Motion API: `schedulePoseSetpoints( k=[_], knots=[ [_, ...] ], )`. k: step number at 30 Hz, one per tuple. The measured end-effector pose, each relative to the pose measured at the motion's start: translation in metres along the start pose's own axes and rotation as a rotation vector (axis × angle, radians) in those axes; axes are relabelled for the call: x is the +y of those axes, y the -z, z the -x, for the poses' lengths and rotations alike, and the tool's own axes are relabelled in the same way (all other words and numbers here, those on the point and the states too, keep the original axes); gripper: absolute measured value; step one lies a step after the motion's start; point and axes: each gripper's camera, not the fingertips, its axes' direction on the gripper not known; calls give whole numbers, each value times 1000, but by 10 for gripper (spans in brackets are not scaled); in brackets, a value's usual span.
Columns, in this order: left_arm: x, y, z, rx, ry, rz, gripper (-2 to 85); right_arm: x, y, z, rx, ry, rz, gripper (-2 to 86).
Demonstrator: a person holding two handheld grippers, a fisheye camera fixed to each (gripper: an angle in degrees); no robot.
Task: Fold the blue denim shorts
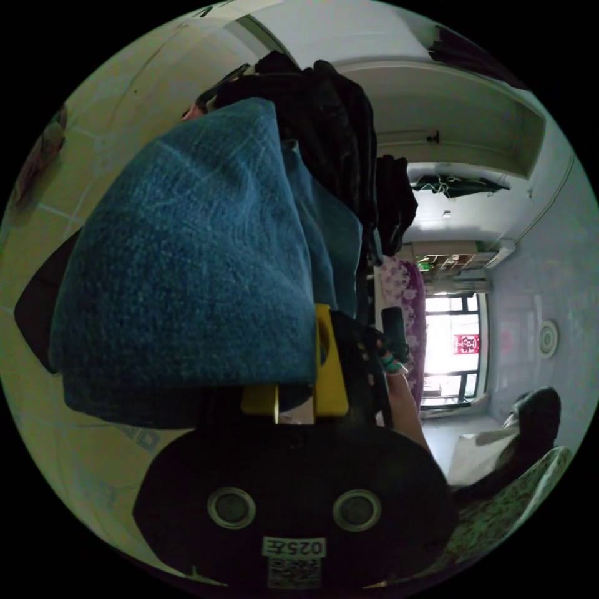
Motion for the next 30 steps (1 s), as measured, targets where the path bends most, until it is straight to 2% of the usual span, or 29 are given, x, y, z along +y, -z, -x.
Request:
schedulePoseSetpoints(
  k=[12, 24, 30],
  knots=[
    [-11, 56, -43, 30, 38, 25, 52, -73, 7, -32, -46, -27, 30, 55],
    [-20, 82, -36, 81, 54, 82, 64, -103, 23, -53, -51, -52, 30, 57],
    [-13, 79, -35, 58, -134, 133, 106, -105, 35, -64, -81, -63, 71, 59]
  ],
)
